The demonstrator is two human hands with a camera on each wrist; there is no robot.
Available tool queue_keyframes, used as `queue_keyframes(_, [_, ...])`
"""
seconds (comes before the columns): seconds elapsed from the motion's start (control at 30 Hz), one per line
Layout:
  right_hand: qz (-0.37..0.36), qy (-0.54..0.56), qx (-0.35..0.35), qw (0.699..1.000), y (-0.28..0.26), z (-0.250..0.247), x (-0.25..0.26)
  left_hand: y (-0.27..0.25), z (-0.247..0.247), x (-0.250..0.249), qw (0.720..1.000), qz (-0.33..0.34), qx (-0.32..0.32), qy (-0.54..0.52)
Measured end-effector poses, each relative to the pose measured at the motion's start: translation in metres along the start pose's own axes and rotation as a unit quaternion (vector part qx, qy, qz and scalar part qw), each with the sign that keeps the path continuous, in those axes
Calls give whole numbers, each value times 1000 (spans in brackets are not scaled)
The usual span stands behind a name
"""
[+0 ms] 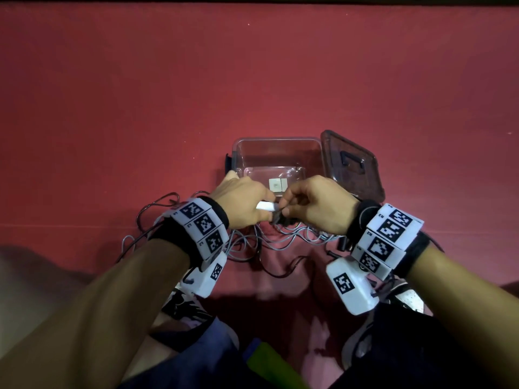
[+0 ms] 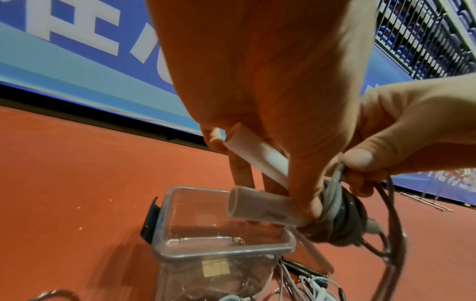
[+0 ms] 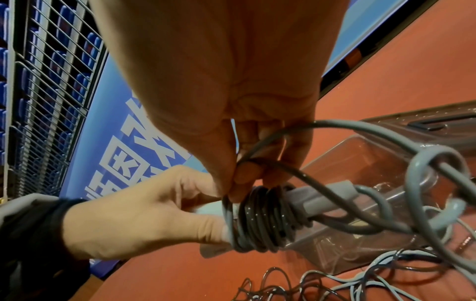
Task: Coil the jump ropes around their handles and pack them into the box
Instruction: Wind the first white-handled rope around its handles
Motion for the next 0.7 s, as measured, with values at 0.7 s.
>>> queue_keyframes(0.7, [0, 26, 7, 1000, 2, -4, -9, -2, -3, 2, 997, 21, 43, -55])
Point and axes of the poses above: each hand's wrist, its own y-axis towards the middle knuckle, its own z-axis out of the palm, x = y × z, the point moved 3 cm from there along y, towards the middle knuckle, and after that the axes turned 9 degrees about -x, right-handed, at the moved point
